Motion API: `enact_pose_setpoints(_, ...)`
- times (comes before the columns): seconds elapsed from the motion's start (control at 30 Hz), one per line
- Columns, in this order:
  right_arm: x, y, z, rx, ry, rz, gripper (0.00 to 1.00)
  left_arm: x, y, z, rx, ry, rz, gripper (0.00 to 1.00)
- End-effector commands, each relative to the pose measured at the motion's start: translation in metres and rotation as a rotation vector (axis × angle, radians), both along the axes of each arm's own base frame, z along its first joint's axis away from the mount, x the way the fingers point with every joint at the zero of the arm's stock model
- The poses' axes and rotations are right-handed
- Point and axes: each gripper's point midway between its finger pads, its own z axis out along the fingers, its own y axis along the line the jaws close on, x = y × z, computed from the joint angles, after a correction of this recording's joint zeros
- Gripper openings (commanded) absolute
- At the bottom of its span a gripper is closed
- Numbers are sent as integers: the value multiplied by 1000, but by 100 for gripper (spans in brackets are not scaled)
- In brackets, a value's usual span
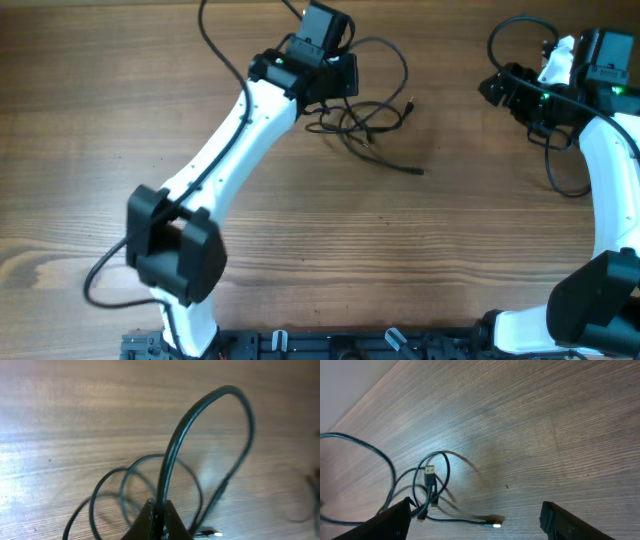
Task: Untangle cables
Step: 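Lift the cable with the left gripper, pulling it out of the pile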
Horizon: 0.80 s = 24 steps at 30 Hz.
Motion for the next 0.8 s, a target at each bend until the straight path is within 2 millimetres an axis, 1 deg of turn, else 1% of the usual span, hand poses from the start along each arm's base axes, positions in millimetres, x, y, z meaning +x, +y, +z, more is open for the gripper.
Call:
enact_pose_setpoints(0.0,2,12,3,47,-25,51,84,-12,4,95,-113,-186,-34,4)
enact_pose_setpoints(0.03,3,12,4,51,-30,54,84,-14,5,109,-130,-218,-34,4)
enact_pose_setpoints(0.1,4,14,5,61,-39,61,84,-16,6,129,-156,-267,-34,4)
enact_pose_setpoints(0.13,4,16,7,70,-44,68,84,-18,7,146,-179,-311,-34,4)
enact_pose_setpoints(0.17,5,19,8,83,-50,78,84,-19,7,169,-213,-376,-35,4)
enact_pose_setpoints(0.23,6,22,11,102,-62,91,84,-20,8,198,-258,-460,-35,4)
enact_pose_setpoints(0.4,6,30,16,138,-86,128,84,-20,9,259,-357,-651,-34,4)
enact_pose_setpoints(0.43,6,36,20,162,-103,162,84,-22,9,287,-405,-742,-35,4)
enact_pose_setpoints(0.5,5,39,22,179,-108,173,84,-23,10,297,-424,-777,-35,4)
enact_pose_setpoints(0.57,5,43,24,187,-119,198,84,-23,10,300,-428,-786,-34,4)
enact_pose_setpoints(0.7,6,49,27,196,-138,223,84,-21,13,292,-407,-762,-12,4)
enact_pose_setpoints(0.77,7,57,33,225,-163,257,84,-21,14,286,-395,-741,-9,4)
